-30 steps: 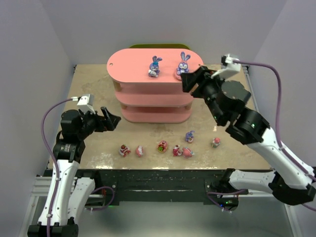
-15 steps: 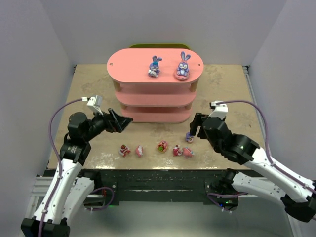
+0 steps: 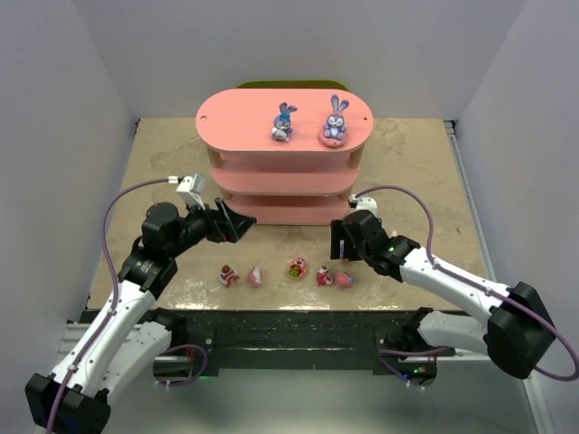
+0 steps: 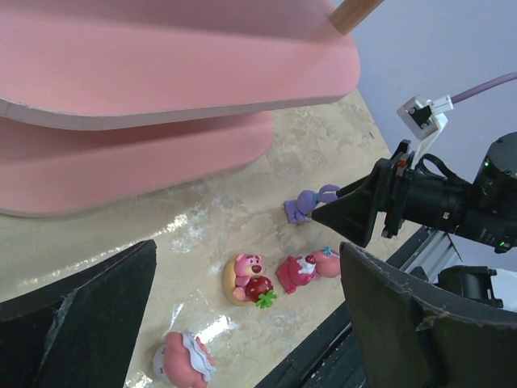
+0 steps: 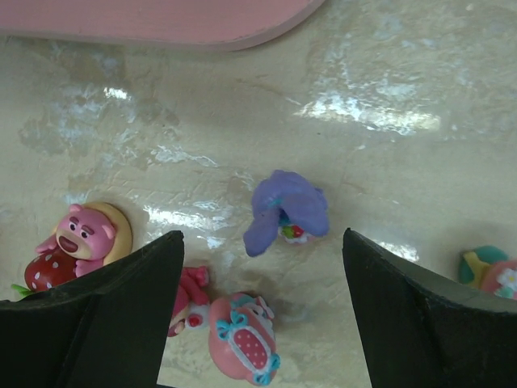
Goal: Place and organize the plastic toys onto the shelf
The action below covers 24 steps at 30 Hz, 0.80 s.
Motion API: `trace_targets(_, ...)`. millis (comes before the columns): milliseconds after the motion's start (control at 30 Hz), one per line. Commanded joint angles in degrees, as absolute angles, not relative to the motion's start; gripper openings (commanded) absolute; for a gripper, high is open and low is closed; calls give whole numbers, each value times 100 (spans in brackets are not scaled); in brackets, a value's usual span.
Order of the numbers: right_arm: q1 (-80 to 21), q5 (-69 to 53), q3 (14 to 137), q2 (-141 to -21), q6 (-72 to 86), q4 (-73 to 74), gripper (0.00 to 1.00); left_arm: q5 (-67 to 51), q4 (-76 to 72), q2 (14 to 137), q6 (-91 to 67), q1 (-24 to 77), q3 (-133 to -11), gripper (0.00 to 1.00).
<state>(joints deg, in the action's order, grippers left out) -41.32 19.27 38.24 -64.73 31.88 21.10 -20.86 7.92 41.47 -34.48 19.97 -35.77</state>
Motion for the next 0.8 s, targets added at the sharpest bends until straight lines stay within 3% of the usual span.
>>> trace_targets(0, -4035, 1643, 3762, -6784, 3014, 1284, 82, -1881, 782, 4052, -3147, 2022, -3788, 100)
trace_targets(300, -3982, 2276, 3779, -7364, 3243, 800, 77, -1512, 1160, 3938, -3076, 2022, -3858, 100)
trace_targets(500, -3990, 2171, 3656, -7514, 3173, 563, 65, -1477, 1274, 3911, -3085, 2021, -3867, 100)
trace_targets(600, -3990, 2188, 3665, -7541, 3252, 659, 43, -1433, 1344, 3894, -3085, 2021, -3885, 100)
trace_targets(633, -3990, 2241, 3674, -7524, 3295, 694, 32, -1415, 1388, 3894, -3085, 2021, -3885, 100)
trace_targets(767, -3990, 2461, 3788, -7383, 3445, 817, 15, -1310, 1494, 3841, -3094, 2030, -3902, 99)
